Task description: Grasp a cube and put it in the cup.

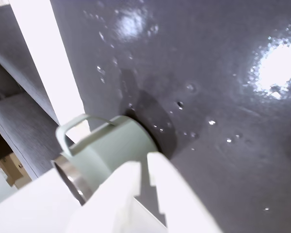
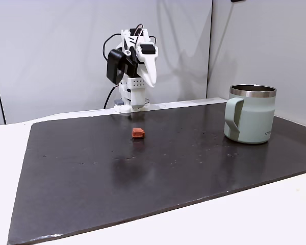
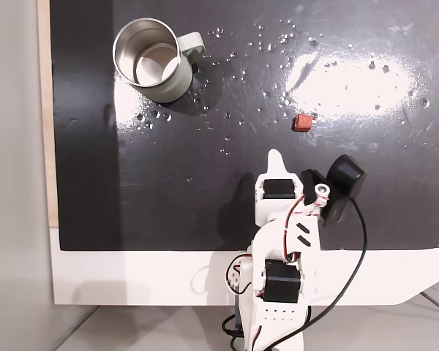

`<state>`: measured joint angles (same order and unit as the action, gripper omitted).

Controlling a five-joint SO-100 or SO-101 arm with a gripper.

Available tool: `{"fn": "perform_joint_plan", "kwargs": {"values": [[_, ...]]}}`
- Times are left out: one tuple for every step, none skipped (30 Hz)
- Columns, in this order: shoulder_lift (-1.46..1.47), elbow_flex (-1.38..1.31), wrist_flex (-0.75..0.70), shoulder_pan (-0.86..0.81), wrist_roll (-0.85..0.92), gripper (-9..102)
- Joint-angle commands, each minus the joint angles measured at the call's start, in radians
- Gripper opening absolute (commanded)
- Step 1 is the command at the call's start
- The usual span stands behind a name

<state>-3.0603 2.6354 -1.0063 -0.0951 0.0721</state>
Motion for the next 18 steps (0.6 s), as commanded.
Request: {"fn": "perform_joint_plan", "kwargs": {"values": [[0.117,-0.178,-0.009,-0.029,0.008,0],[0.158,-0.216,-0.011,-0.035,0.005,0],[0.193,-0.247,-0.011,-0.041,0.003,0],[0.224,-0.276,-0.009,-0.046,0.002,0],[0.253,-0.304,-0.008,-0.049,0.002,0],[0.282,-0.331,-0.008,-0.054,0.002,0],[0.308,-0.357,-0.008,-0.057,0.002,0],[0.337,-0.383,-0.008,-0.061,0.002,0],[0.367,-0.408,-0.008,-0.064,0.002,0],[0.4,-0.433,-0.008,-0.067,0.002,0],[0.434,-0.457,-0.008,-0.072,0.002,0],[0.469,-0.482,-0.008,-0.077,0.0,0],[0.508,-0.506,-0.008,-0.081,-0.002,0],[0.545,-0.532,-0.011,-0.086,-0.005,0],[0.583,-0.558,-0.014,-0.092,-0.006,0],[0.621,-0.584,-0.017,-0.097,-0.008,0],[0.655,-0.607,-0.02,-0.101,-0.009,0],[0.686,-0.63,-0.023,-0.106,-0.009,0]]}}
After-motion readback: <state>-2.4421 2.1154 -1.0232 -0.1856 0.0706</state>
